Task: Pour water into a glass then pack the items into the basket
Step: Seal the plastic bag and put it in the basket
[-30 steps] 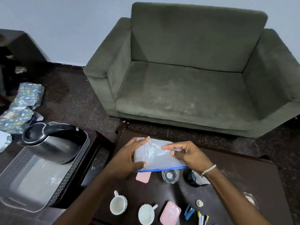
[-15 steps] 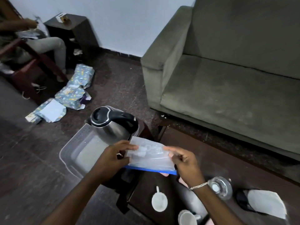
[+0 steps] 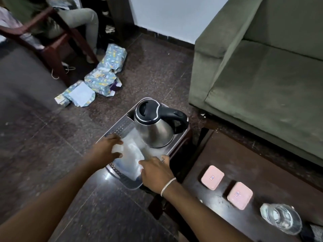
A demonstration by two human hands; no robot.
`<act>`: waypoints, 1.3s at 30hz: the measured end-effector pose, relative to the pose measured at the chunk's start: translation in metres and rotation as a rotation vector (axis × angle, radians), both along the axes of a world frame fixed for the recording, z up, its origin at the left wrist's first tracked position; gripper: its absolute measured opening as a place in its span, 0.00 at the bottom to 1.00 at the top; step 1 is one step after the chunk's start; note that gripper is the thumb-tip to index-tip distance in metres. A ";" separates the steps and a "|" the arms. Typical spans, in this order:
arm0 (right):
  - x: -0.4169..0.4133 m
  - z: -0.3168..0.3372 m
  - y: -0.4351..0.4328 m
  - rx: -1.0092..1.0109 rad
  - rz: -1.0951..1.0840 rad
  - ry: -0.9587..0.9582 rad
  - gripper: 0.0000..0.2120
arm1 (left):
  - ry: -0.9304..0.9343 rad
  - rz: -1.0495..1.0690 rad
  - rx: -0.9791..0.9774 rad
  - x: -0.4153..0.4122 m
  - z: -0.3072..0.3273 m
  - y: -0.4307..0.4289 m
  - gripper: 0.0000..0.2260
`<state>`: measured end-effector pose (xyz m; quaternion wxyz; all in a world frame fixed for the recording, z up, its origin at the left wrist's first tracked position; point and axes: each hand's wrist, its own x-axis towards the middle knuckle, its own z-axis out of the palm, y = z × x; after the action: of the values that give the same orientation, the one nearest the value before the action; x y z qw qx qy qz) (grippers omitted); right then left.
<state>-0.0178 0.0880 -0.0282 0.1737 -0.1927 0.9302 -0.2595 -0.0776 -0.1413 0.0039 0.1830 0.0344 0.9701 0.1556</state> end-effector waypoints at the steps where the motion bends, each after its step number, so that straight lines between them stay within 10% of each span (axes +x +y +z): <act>1: -0.004 -0.005 -0.006 0.044 0.029 -0.012 0.09 | -0.031 -0.028 -0.044 -0.003 -0.008 -0.004 0.24; 10: -0.039 -0.028 -0.041 0.282 0.073 0.090 0.11 | 0.011 -0.193 -0.348 -0.014 -0.052 -0.014 0.27; 39: -0.035 -0.030 -0.064 0.310 0.273 -0.098 0.13 | -0.122 -0.285 -0.248 -0.019 -0.062 -0.016 0.48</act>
<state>-0.0528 0.0239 -0.0578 0.2797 -0.2750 0.9148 -0.0962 -0.0963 -0.1570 -0.0579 0.2647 0.1392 0.9542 0.0091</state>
